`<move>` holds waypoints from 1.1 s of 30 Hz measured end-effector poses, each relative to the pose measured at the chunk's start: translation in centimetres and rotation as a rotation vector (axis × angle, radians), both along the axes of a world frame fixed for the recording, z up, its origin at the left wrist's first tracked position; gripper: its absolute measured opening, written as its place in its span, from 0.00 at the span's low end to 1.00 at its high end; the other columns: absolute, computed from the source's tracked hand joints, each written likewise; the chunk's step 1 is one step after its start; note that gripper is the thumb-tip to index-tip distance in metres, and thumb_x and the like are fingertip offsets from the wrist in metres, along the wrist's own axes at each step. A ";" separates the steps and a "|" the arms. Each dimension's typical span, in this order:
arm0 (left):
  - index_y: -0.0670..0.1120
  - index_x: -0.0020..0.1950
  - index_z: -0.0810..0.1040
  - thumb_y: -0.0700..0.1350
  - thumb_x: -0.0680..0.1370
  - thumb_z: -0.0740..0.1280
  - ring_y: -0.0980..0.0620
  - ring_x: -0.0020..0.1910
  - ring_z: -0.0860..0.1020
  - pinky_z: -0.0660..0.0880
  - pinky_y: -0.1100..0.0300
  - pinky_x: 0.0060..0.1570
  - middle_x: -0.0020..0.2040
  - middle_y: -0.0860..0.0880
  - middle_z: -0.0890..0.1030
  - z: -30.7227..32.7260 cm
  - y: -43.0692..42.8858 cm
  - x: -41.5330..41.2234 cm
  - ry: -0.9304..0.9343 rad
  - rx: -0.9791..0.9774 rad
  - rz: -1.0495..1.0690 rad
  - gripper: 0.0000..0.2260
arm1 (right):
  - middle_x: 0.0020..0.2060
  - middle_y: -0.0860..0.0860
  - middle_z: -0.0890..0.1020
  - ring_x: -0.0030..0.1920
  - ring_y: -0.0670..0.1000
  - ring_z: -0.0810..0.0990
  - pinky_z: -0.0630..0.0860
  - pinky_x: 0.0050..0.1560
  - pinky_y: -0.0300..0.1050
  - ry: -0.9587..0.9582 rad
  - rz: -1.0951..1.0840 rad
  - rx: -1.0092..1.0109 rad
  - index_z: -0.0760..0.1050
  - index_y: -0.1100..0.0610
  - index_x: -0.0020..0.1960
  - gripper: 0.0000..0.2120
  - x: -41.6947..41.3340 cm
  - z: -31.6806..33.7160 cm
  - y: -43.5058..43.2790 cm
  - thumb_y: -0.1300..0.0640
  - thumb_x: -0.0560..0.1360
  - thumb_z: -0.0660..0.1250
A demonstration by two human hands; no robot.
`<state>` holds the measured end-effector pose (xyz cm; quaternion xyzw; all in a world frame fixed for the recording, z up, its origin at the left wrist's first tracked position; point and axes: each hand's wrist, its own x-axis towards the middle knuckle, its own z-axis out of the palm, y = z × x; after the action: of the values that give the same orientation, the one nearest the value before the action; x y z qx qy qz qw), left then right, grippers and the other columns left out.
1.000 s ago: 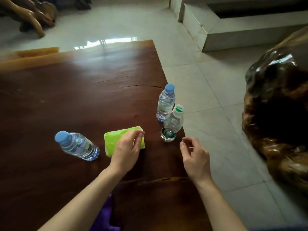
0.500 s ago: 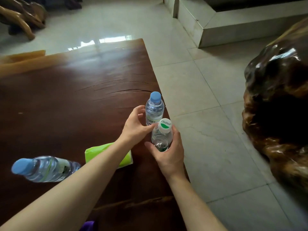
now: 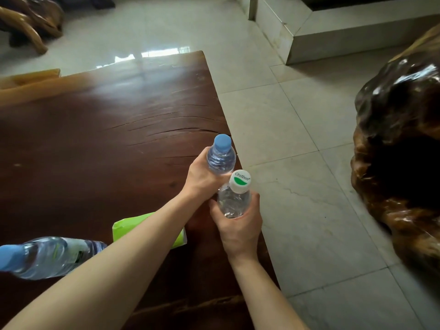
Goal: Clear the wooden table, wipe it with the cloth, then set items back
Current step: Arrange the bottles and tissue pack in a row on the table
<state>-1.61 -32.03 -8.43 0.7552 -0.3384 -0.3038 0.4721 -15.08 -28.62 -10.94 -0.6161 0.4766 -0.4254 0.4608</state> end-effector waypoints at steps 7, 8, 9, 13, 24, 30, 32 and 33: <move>0.51 0.51 0.78 0.46 0.64 0.82 0.58 0.43 0.82 0.79 0.63 0.47 0.44 0.54 0.84 2.1 2.5 0.3 -0.068 -0.062 0.085 0.21 | 0.50 0.34 0.80 0.49 0.38 0.82 0.74 0.44 0.25 -0.057 -0.049 -0.005 0.72 0.45 0.57 0.26 -1.0 1.8 -0.9 0.46 0.64 0.81; 0.50 0.52 0.78 0.45 0.64 0.82 0.56 0.43 0.83 0.79 0.60 0.47 0.44 0.53 0.84 2.6 3.0 0.3 -0.074 -0.084 0.105 0.21 | 0.50 0.34 0.80 0.49 0.38 0.82 0.74 0.44 0.25 -0.057 -0.050 -0.009 0.72 0.45 0.57 0.26 -1.2 2.2 -1.0 0.45 0.64 0.80; 0.49 0.52 0.78 0.45 0.64 0.82 0.55 0.43 0.83 0.80 0.58 0.47 0.44 0.52 0.84 3.3 3.7 0.4 -0.079 -0.108 0.125 0.21 | 0.50 0.34 0.80 0.49 0.38 0.82 0.75 0.44 0.26 -0.055 -0.045 -0.017 0.73 0.45 0.57 0.26 -1.3 2.8 -0.8 0.43 0.64 0.80; 0.46 0.53 0.77 0.44 0.65 0.82 0.52 0.43 0.83 0.81 0.51 0.49 0.44 0.50 0.84 6.1 6.7 0.4 -0.079 -0.203 0.146 0.21 | 0.51 0.33 0.79 0.51 0.38 0.81 0.76 0.43 0.26 -0.091 0.004 -0.074 0.72 0.44 0.58 0.27 -1.0 5.8 0.5 0.40 0.64 0.79; 0.48 0.52 0.77 0.58 0.65 0.80 0.48 0.43 0.84 0.80 0.57 0.44 0.43 0.51 0.84 10.0 21.7 -0.8 -0.124 -0.376 0.286 0.24 | 0.52 0.40 0.81 0.56 0.43 0.82 0.76 0.50 0.29 -0.167 0.201 -0.106 0.72 0.51 0.60 0.33 -0.2 10.3 11.0 0.34 0.64 0.77; 0.48 0.51 0.77 0.59 0.65 0.80 0.51 0.40 0.84 0.79 0.58 0.42 0.42 0.51 0.84 8.7 32.0 -1.3 -0.136 -0.320 0.380 0.23 | 0.50 0.42 0.83 0.50 0.46 0.85 0.79 0.47 0.33 -0.193 0.286 -0.024 0.73 0.41 0.56 0.27 0.7 10.0 18.4 0.33 0.62 0.78; 0.50 0.49 0.77 0.59 0.65 0.80 0.54 0.38 0.83 0.77 0.64 0.39 0.40 0.51 0.83 8.3 35.3 -1.3 -0.123 -0.293 0.418 0.21 | 0.50 0.41 0.83 0.50 0.44 0.84 0.78 0.45 0.32 -0.161 0.315 -0.015 0.74 0.44 0.56 0.28 1.2 9.6 20.7 0.32 0.62 0.77; 0.51 0.47 0.77 0.59 0.65 0.79 0.54 0.36 0.82 0.76 0.65 0.38 0.40 0.52 0.83 8.1 37.0 -1.2 -0.121 -0.276 0.443 0.20 | 0.51 0.39 0.82 0.50 0.43 0.84 0.78 0.45 0.32 -0.140 0.332 -0.011 0.74 0.45 0.56 0.30 1.5 9.3 21.9 0.32 0.62 0.77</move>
<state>-2.77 5.00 -0.38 0.7562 -0.2305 -0.0984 0.6044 -13.58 -6.76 -1.61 -0.6576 0.3329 -0.3879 0.5534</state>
